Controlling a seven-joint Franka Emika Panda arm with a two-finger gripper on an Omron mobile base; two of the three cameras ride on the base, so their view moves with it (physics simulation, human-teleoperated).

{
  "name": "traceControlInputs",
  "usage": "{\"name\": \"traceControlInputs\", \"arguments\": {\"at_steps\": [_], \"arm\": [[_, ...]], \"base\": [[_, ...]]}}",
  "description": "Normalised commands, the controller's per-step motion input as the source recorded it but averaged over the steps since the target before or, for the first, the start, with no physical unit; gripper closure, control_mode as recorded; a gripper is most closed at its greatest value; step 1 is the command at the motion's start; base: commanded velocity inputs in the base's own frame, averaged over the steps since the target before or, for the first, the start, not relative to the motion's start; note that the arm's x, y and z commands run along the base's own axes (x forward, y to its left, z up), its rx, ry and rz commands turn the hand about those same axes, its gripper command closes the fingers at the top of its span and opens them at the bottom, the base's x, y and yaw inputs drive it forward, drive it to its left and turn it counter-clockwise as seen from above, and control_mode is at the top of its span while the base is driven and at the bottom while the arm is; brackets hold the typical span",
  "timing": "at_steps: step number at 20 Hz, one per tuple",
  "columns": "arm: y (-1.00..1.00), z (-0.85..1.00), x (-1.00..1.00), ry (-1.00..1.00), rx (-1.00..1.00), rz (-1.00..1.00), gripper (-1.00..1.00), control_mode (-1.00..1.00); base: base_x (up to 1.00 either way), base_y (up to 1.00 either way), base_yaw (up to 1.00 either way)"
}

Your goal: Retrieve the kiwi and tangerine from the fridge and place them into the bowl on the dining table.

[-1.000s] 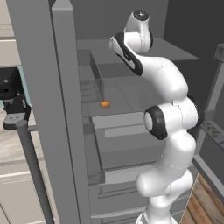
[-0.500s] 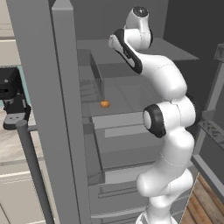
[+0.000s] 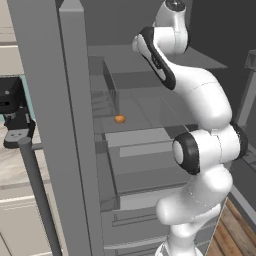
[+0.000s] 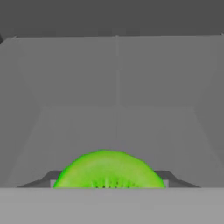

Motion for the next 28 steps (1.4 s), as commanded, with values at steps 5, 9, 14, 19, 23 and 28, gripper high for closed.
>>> {"name": "traceControlInputs", "arguments": {"at_steps": [5,9,14,19,23,28], "arm": [[-0.5,0.11,-1.0,-0.23,0.05,0.0,1.0,-1.0],[-0.39,0.0,-1.0,-0.2,0.07,0.0,1.0,-1.0],[-0.16,0.0,-1.0,-0.08,0.03,0.0,1.0,-1.0],[0.0,0.0,-1.0,-0.02,0.0,0.0,1.0,-1.0],[0.0,0.0,-1.0,-0.02,0.0,0.0,1.0,-1.0],[0.0,0.0,-1.0,-0.01,0.0,0.0,1.0,-1.0]], "base": [[0.0,0.0,0.0],[0.0,0.0,0.0],[0.0,0.0,0.0],[0.0,0.0,0.0],[0.0,0.0,0.0],[0.0,0.0,0.0]]}}
